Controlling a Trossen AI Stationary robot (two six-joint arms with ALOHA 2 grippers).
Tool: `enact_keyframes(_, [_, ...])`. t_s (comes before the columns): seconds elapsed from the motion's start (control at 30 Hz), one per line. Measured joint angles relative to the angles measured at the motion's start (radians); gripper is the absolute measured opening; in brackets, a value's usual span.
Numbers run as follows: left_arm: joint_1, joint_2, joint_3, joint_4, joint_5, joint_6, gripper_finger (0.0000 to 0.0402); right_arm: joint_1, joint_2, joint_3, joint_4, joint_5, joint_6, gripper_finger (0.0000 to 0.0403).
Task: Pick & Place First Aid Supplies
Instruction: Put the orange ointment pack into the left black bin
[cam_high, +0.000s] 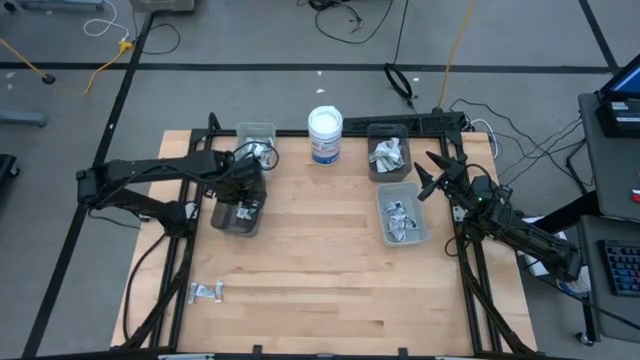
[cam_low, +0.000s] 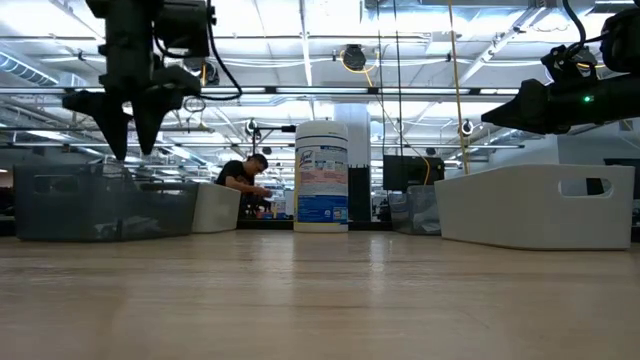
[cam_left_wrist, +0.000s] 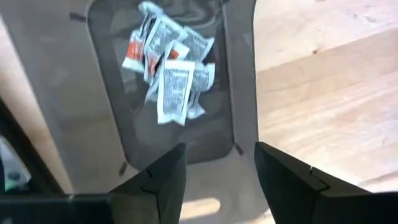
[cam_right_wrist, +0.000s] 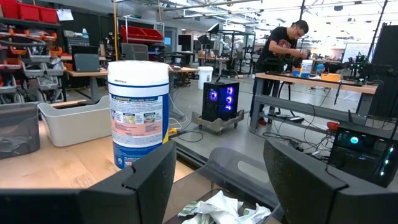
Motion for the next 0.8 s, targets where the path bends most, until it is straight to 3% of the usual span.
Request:
enact_keyframes(0.37, [-0.287,-0.034,0.0,-0.08,0.033,-0.264,0.0165,0.0,0.0,0.0,0.0,0.0,0.0,0.0238])
enact_keyframes(0.8, [-0.717,-0.035,0.0,-0.079,0.127,-0.788,0.0161,0.0,0.0,0.0,0.0,0.0,0.0,0.0238])
